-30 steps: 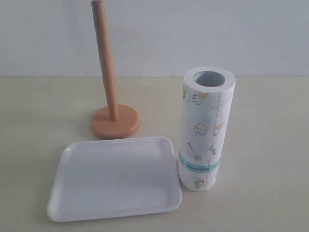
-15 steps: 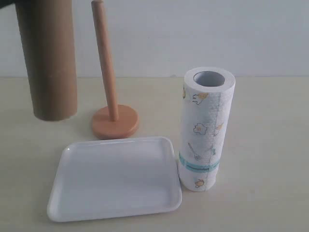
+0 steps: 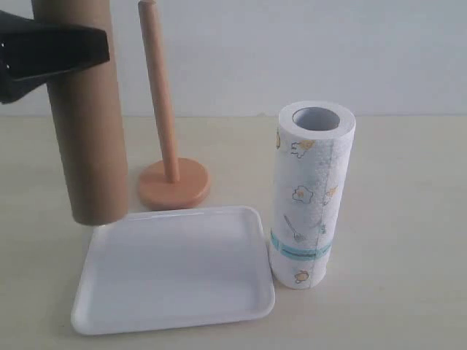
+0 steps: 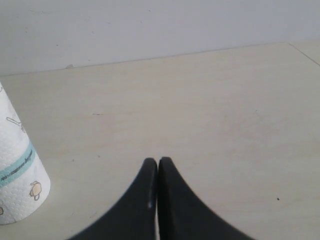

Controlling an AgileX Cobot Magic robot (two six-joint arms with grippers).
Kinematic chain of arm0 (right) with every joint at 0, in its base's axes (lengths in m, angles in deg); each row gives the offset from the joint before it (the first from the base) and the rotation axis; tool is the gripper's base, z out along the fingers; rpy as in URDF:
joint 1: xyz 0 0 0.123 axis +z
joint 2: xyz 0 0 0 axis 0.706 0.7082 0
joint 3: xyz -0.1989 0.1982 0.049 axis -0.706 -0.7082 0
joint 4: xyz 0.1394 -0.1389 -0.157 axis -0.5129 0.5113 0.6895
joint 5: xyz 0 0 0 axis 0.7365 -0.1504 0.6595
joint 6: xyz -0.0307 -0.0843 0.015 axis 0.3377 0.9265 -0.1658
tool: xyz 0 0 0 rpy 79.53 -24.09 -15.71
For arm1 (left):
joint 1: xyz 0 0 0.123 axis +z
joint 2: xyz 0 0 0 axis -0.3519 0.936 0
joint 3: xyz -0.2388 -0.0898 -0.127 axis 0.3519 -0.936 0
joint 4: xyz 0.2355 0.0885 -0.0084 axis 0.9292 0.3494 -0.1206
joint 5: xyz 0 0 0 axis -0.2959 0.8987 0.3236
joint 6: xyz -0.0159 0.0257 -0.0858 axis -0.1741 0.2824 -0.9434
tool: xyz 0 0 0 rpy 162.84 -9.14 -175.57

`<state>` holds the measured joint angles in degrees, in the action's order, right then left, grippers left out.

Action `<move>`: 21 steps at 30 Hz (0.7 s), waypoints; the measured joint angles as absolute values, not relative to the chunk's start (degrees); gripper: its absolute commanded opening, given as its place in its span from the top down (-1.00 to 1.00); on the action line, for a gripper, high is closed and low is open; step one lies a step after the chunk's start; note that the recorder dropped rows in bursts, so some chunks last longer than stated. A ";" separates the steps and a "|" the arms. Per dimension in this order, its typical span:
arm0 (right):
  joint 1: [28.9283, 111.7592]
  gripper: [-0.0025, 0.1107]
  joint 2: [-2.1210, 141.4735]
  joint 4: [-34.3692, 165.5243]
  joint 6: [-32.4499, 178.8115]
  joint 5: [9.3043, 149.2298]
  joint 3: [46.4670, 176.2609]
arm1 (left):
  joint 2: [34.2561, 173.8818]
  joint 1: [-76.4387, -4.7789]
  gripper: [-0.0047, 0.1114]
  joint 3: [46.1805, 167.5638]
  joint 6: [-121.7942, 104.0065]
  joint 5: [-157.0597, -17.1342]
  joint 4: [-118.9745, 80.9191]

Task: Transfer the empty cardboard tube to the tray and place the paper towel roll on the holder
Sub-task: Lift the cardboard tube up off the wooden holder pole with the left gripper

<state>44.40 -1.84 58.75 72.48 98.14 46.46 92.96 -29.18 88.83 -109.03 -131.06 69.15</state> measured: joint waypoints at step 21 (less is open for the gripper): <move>44.40 0.96 -1.84 58.75 72.48 98.14 46.46 | 86.20 -39.51 0.85 74.79 -52.95 -90.54 26.89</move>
<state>44.40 -1.84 58.75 72.48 98.14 46.46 86.20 -39.51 74.79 -52.95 -90.54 26.89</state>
